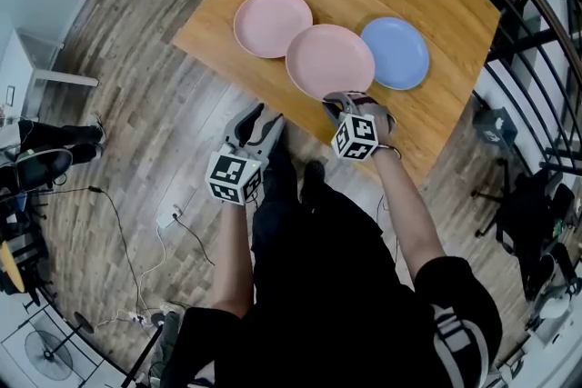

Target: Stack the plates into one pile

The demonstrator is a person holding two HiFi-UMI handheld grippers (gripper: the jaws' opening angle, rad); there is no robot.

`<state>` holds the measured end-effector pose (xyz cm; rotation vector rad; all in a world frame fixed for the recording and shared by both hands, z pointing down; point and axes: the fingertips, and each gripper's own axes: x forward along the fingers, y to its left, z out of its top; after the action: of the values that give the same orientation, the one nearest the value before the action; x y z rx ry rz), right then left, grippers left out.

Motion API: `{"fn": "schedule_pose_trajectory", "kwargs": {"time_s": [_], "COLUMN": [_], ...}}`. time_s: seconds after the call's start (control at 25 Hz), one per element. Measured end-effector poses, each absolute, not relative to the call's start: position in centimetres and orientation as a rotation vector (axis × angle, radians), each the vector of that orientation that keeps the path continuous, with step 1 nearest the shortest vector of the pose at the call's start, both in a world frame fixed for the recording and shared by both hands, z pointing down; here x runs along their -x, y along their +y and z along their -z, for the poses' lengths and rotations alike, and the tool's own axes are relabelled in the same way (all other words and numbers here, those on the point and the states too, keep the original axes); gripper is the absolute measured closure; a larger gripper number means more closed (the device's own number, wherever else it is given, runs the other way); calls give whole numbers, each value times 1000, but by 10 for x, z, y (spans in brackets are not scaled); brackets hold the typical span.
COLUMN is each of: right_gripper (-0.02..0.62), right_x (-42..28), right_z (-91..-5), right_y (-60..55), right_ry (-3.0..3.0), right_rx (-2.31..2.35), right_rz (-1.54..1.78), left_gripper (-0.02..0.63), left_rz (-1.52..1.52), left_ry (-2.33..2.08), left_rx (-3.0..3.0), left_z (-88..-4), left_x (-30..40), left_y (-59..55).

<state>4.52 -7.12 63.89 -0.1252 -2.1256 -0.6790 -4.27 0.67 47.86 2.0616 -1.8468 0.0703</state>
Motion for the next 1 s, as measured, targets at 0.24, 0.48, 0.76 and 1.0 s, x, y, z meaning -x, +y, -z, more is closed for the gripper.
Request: {"fn": "schedule_pose_trajectory", "kwargs": {"time_s": [0.24, 0.48, 0.76, 1.0], "right_gripper": [568, 568, 566, 566], "right_x": [-29, -11, 17, 46], "right_z": [-638, -639, -638, -635], "right_y": [-75, -79, -89, -98], "right_ry": [-2126, -2116, -2104, -2116], "right_rx": [108, 101, 87, 74], "right_rz": [681, 679, 673, 655], "left_gripper": [411, 411, 412, 411], "left_rz": [-71, -69, -71, -69], "left_ry": [-1840, -1824, -1813, -1796], "left_rx": [-2062, -2067, -2096, -2103], "left_z": [-482, -482, -480, -474], "left_x": [59, 79, 112, 139], "left_y": [8, 3, -12, -28]}}
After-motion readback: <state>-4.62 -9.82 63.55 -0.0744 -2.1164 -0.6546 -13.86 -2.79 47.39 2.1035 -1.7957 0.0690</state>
